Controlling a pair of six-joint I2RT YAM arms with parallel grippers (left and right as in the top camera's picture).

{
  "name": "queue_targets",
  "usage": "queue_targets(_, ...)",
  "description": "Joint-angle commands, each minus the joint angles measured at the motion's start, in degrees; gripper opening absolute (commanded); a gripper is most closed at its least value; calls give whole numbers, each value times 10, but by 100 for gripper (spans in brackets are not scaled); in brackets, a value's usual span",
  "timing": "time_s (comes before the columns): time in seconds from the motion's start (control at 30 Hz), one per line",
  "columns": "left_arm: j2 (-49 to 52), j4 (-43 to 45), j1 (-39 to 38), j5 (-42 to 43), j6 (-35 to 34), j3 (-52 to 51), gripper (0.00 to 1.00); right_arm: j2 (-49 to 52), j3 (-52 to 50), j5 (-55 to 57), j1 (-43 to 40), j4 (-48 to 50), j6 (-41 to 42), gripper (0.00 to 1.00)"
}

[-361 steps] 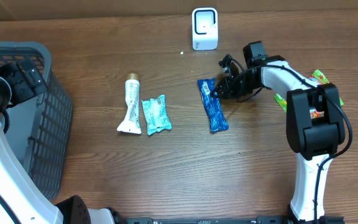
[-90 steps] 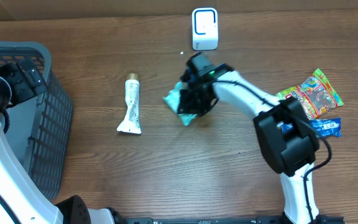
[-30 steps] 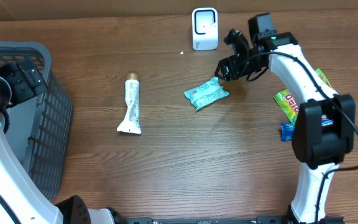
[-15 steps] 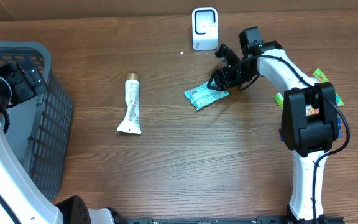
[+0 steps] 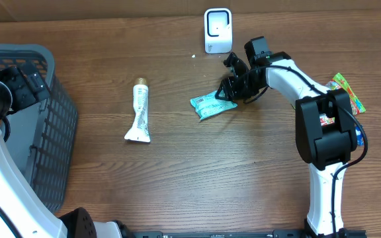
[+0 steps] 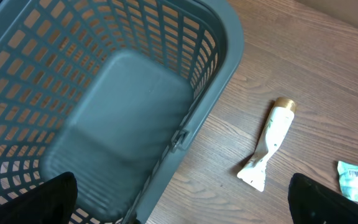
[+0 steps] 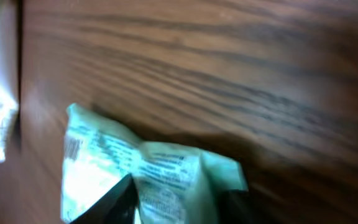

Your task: Scan the item barcode

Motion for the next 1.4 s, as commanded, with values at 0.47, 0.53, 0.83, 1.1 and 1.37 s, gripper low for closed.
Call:
queue_targets(0.47, 1, 1, 2, 3, -8, 8, 100, -7, -33, -107, -18, -2, 66, 4)
queue_targets(0.53, 1, 1, 2, 3, -8, 8, 100, -31, -33, -111, -28, -1, 65, 4)
queue_targets(0.83, 1, 1, 2, 3, -8, 8, 100, -214, -34, 3, -36, 16, 19, 4)
queue_targets(1.1, 1, 1, 2, 3, -8, 8, 99, -342, -34, 117, -19, 17, 20, 4)
queue_targets(1.37, 1, 1, 2, 3, -8, 8, 100, -388, -35, 184, -2, 20, 20, 4)
